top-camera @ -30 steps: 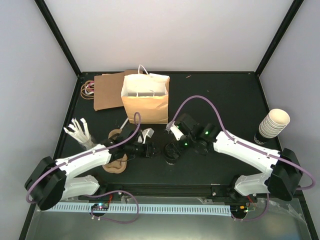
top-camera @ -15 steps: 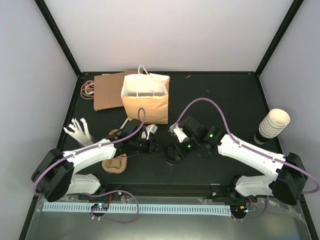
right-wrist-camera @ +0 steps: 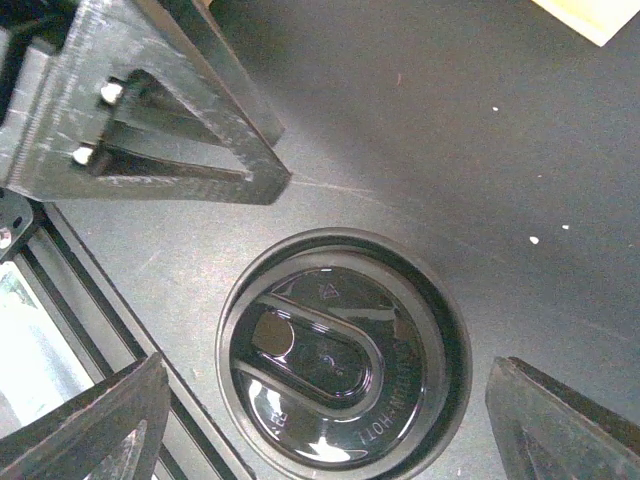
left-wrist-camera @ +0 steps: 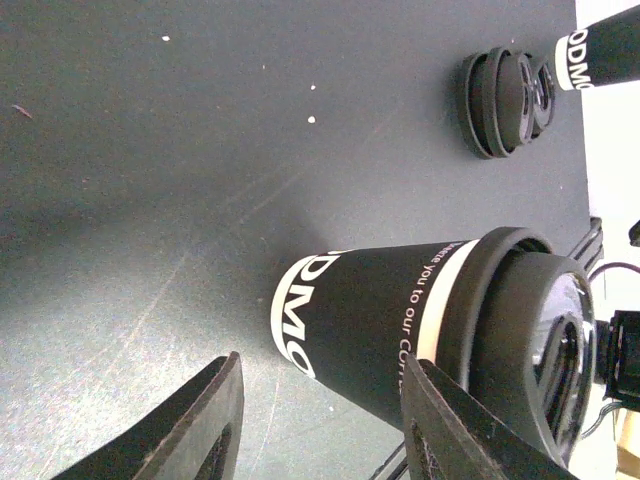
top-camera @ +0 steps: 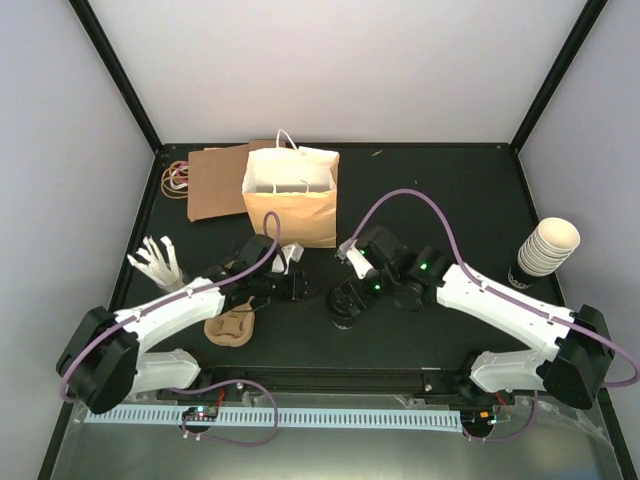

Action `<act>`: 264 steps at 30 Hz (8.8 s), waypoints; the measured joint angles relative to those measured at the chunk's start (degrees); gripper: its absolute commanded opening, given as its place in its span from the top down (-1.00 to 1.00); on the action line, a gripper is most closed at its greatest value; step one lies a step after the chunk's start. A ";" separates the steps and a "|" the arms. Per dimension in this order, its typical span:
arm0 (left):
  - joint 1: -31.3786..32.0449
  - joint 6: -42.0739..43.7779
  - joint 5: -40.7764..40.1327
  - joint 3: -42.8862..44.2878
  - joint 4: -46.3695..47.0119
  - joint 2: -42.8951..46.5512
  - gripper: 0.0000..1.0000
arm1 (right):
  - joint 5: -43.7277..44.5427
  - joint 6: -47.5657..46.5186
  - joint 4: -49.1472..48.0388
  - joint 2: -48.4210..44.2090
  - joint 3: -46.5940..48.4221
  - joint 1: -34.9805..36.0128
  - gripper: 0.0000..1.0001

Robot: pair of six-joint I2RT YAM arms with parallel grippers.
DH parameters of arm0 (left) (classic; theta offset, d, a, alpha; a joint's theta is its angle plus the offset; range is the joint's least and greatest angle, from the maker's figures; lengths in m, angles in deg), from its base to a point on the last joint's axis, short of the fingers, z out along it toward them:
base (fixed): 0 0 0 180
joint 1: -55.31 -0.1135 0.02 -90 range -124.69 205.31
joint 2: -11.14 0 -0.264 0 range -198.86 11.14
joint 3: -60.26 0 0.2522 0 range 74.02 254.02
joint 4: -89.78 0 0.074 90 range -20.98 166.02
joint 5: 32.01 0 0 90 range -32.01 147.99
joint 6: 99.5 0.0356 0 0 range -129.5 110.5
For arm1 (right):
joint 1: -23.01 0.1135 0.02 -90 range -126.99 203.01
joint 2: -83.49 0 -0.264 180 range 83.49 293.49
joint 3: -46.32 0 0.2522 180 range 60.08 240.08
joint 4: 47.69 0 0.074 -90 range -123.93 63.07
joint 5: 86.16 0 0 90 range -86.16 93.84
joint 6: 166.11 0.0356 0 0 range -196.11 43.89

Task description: Pack the takeout coffee

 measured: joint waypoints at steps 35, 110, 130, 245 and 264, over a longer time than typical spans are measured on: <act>3.50 -5.97 2.60 -9.64 0.39 13.88 -0.02 | 1.90 -64.08 3.69 1.46 1.70 3.10 -0.93; 3.48 -4.09 2.23 -9.62 0.13 13.92 -0.03 | -5.62 -47.21 18.40 18.01 18.91 -0.66 -0.41; 3.45 -5.16 1.46 -9.68 0.92 16.11 -0.04 | 9.64 1.09 12.68 12.04 11.13 1.88 -0.34; 6.99 -20.11 -1.51 -12.31 39.50 -4.52 0.66 | 20.11 12.15 7.52 12.15 7.02 6.01 -0.26; 9.77 -22.47 1.03 -15.85 34.07 3.69 0.37 | 18.43 11.93 5.29 12.83 7.34 4.13 -0.25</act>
